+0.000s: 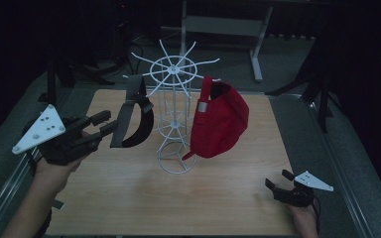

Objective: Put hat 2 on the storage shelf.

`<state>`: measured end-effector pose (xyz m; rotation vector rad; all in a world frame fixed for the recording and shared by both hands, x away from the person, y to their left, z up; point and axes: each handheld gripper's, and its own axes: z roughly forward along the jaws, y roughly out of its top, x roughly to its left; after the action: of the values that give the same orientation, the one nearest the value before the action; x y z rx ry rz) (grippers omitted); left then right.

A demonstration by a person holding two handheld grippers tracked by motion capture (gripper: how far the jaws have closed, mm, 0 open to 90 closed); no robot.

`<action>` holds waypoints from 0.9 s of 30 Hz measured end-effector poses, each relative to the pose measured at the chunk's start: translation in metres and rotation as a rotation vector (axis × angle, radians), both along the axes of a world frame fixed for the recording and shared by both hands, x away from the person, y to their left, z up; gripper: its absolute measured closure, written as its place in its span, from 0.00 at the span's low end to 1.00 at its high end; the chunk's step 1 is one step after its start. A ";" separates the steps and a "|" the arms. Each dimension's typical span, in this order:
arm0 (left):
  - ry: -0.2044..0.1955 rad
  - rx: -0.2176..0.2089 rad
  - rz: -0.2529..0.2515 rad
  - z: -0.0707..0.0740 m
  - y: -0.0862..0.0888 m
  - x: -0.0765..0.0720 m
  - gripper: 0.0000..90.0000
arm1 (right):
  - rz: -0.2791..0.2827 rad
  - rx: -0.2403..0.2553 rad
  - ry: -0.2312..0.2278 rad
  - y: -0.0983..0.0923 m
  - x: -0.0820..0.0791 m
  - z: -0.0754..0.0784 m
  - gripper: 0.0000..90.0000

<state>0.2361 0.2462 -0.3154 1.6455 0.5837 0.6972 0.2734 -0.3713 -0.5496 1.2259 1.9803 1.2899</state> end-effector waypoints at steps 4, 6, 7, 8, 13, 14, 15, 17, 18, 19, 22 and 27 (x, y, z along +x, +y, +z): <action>0.012 -0.011 0.003 -0.007 0.010 -0.005 0.72 | -0.001 0.001 0.000 0.000 0.000 0.000 0.17; 0.014 -0.009 0.015 -0.011 0.014 -0.009 0.72 | 0.000 0.000 0.003 0.000 0.000 0.000 0.17; 0.014 -0.010 0.012 -0.013 0.016 -0.010 0.72 | -0.001 0.000 0.001 0.000 0.000 0.000 0.17; 0.015 -0.017 0.012 -0.015 0.018 -0.012 0.72 | -0.001 0.001 0.001 0.000 0.000 0.000 0.17; 0.032 -0.022 0.032 -0.027 0.028 -0.017 0.72 | -0.001 -0.002 0.001 0.000 0.000 0.000 0.17; 0.031 -0.018 0.039 -0.030 0.029 -0.018 0.72 | -0.001 -0.002 0.000 0.000 0.000 0.000 0.17; 0.036 -0.020 0.042 -0.033 0.031 -0.018 0.72 | -0.002 -0.003 -0.001 0.000 0.000 0.000 0.17; 0.039 -0.007 0.054 -0.040 0.033 -0.019 0.72 | -0.002 -0.003 -0.001 0.000 0.000 0.000 0.17; 0.047 -0.006 0.056 -0.043 0.034 -0.019 0.72 | -0.002 -0.003 -0.001 0.000 0.000 0.000 0.17; 0.057 -0.003 0.057 -0.046 0.035 -0.019 0.72 | -0.002 -0.003 -0.001 0.000 0.000 0.000 0.17; 0.071 -0.004 0.055 -0.058 0.037 -0.019 0.72 | -0.001 -0.005 0.001 0.001 0.000 0.000 0.17; 0.083 -0.016 0.067 -0.081 0.040 -0.018 0.72 | -0.001 -0.005 0.000 0.001 0.000 0.000 0.17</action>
<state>0.2181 0.2865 -0.3959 1.6524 0.7052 0.6735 0.2731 -0.3708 -0.5496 1.2246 1.9810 1.2838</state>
